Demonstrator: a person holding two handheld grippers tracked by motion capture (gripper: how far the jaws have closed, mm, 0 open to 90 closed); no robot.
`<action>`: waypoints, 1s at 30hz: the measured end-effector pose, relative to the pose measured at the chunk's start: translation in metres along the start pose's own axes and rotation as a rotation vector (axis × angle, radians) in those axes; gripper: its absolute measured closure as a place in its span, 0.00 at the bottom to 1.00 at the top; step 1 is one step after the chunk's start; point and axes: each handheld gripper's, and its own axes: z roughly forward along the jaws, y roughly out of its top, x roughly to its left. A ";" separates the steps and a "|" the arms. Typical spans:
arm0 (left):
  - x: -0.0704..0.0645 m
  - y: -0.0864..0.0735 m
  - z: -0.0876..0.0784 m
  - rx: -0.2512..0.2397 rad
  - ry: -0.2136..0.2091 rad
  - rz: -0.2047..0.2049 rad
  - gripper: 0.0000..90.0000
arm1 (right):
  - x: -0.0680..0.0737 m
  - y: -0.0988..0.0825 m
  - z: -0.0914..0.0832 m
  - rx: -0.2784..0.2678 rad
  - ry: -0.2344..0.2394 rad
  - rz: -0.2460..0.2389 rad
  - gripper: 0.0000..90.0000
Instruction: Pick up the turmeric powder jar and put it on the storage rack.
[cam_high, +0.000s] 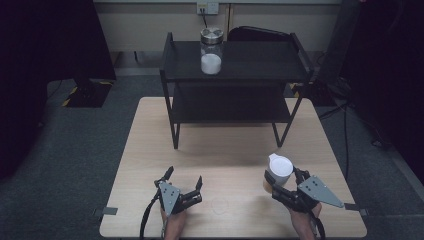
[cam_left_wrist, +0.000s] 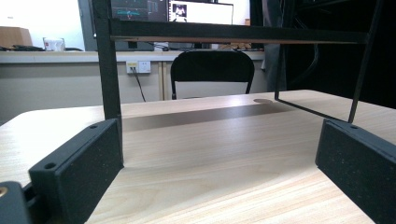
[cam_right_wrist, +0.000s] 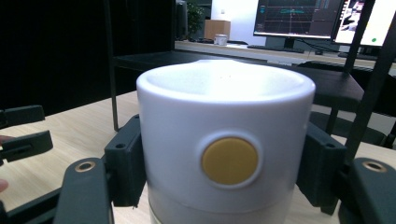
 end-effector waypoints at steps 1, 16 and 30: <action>0.000 0.000 0.000 0.000 0.000 0.000 0.00 | 0.000 0.003 0.000 0.000 0.002 0.001 0.34; 0.000 0.000 0.000 0.000 -0.001 0.000 0.00 | -0.014 0.049 0.007 -0.011 0.048 -0.006 0.34; 0.000 0.000 0.000 0.000 -0.002 0.000 0.00 | -0.035 0.089 0.020 -0.030 0.119 -0.023 0.34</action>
